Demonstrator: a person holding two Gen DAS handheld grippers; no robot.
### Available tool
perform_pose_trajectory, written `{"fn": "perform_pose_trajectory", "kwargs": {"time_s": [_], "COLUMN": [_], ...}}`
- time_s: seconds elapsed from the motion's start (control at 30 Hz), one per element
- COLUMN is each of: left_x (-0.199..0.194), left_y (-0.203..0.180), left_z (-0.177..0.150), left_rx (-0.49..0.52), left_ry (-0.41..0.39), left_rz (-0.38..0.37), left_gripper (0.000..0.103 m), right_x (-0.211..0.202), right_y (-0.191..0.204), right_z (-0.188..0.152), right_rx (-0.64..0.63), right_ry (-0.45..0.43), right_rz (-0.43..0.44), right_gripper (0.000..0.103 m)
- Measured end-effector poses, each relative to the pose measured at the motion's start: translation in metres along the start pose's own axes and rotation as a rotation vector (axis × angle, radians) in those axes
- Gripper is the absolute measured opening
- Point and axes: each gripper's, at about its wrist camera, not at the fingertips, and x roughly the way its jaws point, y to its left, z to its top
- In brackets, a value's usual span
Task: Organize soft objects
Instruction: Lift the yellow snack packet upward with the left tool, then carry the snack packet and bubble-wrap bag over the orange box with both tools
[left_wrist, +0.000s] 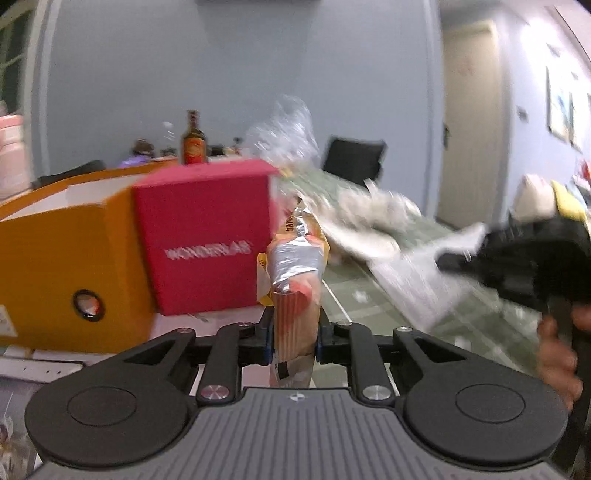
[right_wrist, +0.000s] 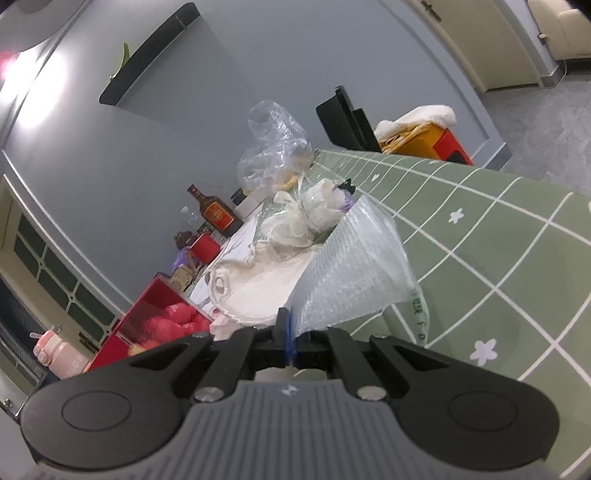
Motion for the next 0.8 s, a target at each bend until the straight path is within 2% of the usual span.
{"fn": "perform_pose_trajectory", "kwargs": {"time_s": [0.1, 0.23, 0.3, 0.43, 0.53, 0.63, 0.8], "left_x": [-0.016, -0.043, -0.060, -0.107, -0.141, -0.159, -0.164], "left_y": [0.006, 0.015, 0.025, 0.056, 0.072, 0.084, 0.113], "left_z": [0.004, 0.016, 0.024, 0.039, 0.051, 0.064, 0.090], "left_rx": [-0.033, -0.088, -0.132, -0.252, -0.256, -0.235, -0.173], "left_ry": [-0.073, -0.114, -0.143, -0.264, -0.358, -0.397, -0.368], "left_rz": [0.020, 0.041, 0.026, -0.005, 0.005, 0.019, 0.031], "left_gripper": [0.022, 0.022, 0.022, 0.022, 0.022, 0.022, 0.022], "right_x": [-0.001, -0.005, -0.014, -0.034, -0.052, -0.065, -0.065], "right_y": [0.000, 0.001, 0.001, 0.008, 0.025, 0.051, 0.106], "right_z": [0.000, 0.000, -0.002, -0.002, 0.001, 0.004, 0.009], "right_rx": [-0.002, -0.001, 0.006, 0.003, -0.017, -0.050, -0.161], "right_ry": [-0.006, -0.026, -0.053, -0.072, -0.103, -0.115, -0.080], "right_rz": [0.003, 0.007, 0.010, 0.047, 0.106, 0.198, 0.359], "right_gripper": [0.000, 0.000, 0.000, 0.000, 0.000, 0.000, 0.000]}}
